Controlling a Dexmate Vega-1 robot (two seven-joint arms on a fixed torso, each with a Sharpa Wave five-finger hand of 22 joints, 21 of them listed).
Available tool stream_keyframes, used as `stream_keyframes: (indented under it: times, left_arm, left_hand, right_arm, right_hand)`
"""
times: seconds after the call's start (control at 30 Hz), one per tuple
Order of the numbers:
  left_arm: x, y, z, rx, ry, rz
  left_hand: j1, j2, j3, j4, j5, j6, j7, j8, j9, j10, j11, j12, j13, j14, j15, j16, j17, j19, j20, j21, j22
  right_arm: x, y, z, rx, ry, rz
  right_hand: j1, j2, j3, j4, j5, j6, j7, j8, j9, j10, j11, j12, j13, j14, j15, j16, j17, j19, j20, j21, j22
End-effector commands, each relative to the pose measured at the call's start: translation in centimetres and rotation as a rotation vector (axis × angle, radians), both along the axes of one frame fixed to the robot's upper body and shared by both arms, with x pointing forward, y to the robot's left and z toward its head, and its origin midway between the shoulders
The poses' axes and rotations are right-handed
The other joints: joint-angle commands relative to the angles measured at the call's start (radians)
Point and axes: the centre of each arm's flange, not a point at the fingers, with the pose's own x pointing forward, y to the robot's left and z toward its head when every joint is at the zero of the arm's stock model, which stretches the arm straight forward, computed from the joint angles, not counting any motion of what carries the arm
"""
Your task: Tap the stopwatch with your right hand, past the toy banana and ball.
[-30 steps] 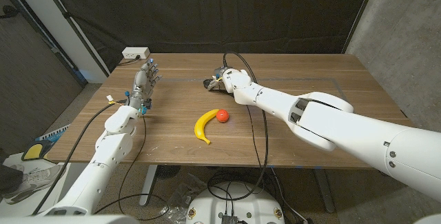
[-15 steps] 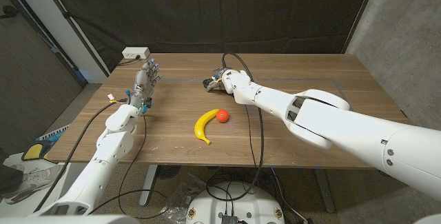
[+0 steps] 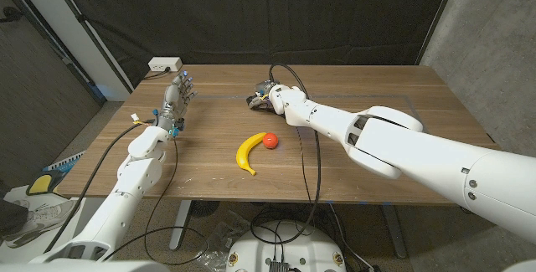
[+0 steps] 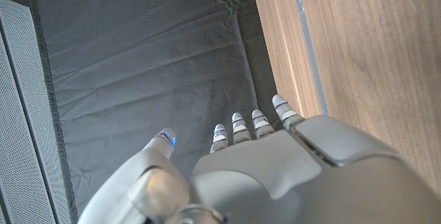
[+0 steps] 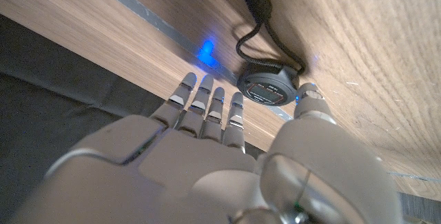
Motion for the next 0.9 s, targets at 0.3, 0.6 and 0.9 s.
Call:
stream_keyframes:
  times: [0.3,0.6,0.9]
  left_arm:
    - [0.0,0.0,0.3,0.001,-0.022,-0.004]
    - [-0.1,-0.2,0.4,0.003,-0.03,-0.006]
    - [0.0,-0.3,0.4,0.006,-0.028,-0.008]
  left_hand:
    - [-0.016,-0.005,-0.014,0.003,0.006,-0.006,-0.004,-0.004,0.003,-0.009,-0.006,0.0,0.004,-0.004,0.0,0.0,0.006,-0.004,0.006,-0.002,0.004]
    - [-0.023,-0.009,-0.02,0.006,0.007,-0.007,-0.005,-0.004,0.003,-0.011,-0.007,0.0,0.005,-0.006,-0.001,0.0,0.007,-0.005,0.006,-0.002,0.004]
    - [-0.029,-0.012,-0.024,0.008,0.009,-0.006,-0.003,-0.003,0.003,-0.012,-0.006,0.0,0.005,-0.007,0.001,-0.001,0.007,-0.006,0.006,-0.002,0.004]
  right_arm:
    - [0.0,-0.2,-1.1,-0.062,-0.061,-0.026]
    - [0.3,-0.4,-1.5,-0.077,-0.085,-0.047]
    - [0.4,-0.8,-2.0,-0.061,-0.12,-0.041]
  right_hand:
    - [0.073,-0.015,0.003,-0.025,0.012,0.077,-0.033,0.028,0.004,0.049,-0.032,0.019,0.003,0.047,-0.115,0.005,-0.001,0.054,-0.048,0.032,0.005]
    - [0.127,-0.029,-0.01,-0.024,0.018,0.19,-0.064,0.093,0.025,0.103,-0.064,0.036,0.007,0.092,-0.158,0.008,0.006,0.113,-0.108,0.071,0.012]
    - [0.225,-0.024,-0.015,-0.025,0.029,0.283,-0.076,0.17,0.05,0.185,-0.091,0.055,0.01,0.169,-0.186,0.018,0.019,0.176,-0.172,0.14,0.045]
